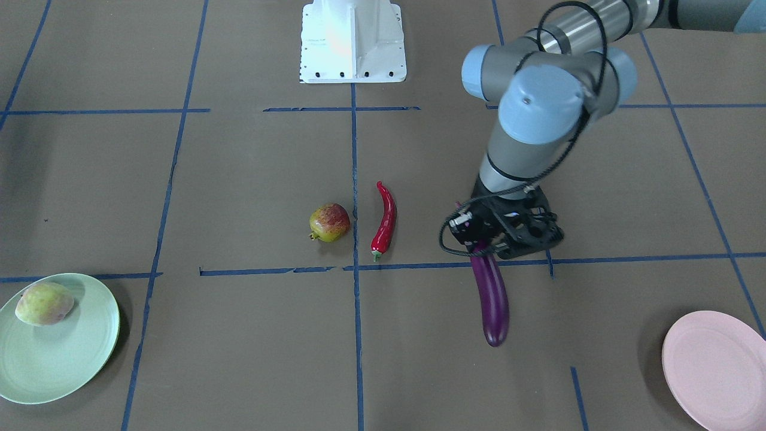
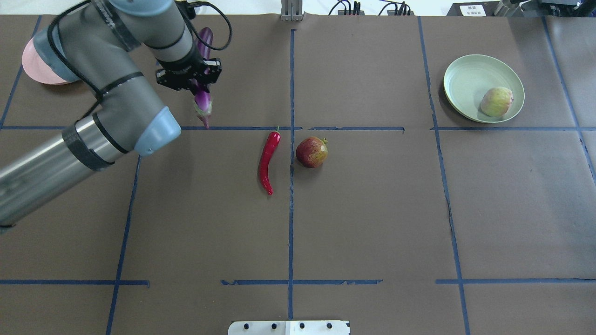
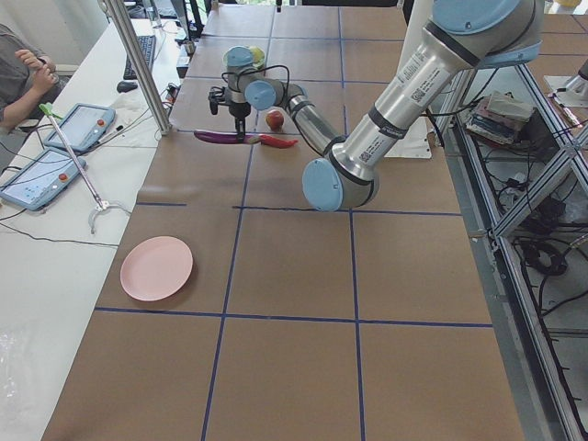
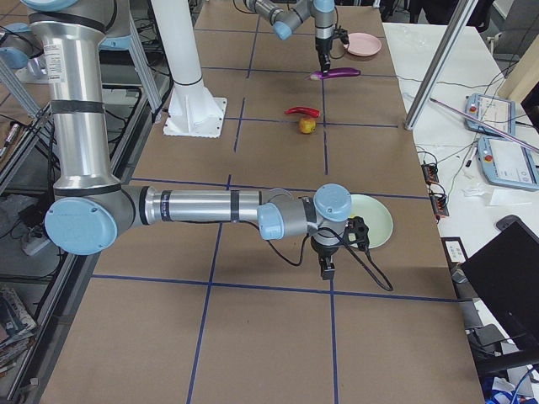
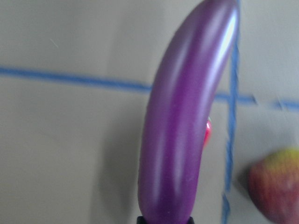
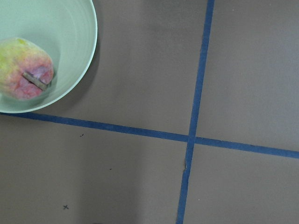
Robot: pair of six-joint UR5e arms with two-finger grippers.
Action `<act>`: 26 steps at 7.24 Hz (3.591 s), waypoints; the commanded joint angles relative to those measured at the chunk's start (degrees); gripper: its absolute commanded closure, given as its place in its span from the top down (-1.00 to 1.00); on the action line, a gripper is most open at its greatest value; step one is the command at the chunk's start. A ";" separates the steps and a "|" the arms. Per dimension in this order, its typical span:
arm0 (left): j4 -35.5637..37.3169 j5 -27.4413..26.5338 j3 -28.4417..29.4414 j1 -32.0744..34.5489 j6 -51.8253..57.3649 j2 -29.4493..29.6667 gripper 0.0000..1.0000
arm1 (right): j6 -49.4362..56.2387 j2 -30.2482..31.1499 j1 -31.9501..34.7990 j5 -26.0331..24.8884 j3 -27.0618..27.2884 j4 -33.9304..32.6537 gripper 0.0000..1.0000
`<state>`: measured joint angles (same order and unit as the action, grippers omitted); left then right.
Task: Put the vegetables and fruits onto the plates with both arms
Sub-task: 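Lift the eggplant and carry it with the left gripper to the pink plate, then lower the eggplant onto the pink plate while the right gripper moves toward the pomegranate, then lower the right gripper and grasp the pomegranate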
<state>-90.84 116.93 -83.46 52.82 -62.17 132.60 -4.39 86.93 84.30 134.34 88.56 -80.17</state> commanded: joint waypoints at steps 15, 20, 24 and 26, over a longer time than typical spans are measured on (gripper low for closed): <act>-28.25 10.86 39.72 23.12 49.46 -2.95 1.00 | -39.40 -21.32 -29.76 -5.37 5.57 -0.25 1.00; -28.34 19.31 24.95 19.70 31.07 -9.18 1.00 | -58.68 -40.40 -43.68 -19.69 -6.11 -2.86 1.00; -28.34 19.30 24.13 19.60 30.88 -9.38 1.00 | -63.72 -45.27 -50.36 -26.65 -8.40 -9.21 1.00; -28.51 19.22 24.04 19.60 30.88 -9.81 1.00 | -63.63 -45.35 -52.04 -28.95 -10.07 -9.30 1.00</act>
<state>-119.26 136.21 -59.32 72.45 -31.28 123.11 -67.97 41.71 33.27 106.54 79.52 -89.43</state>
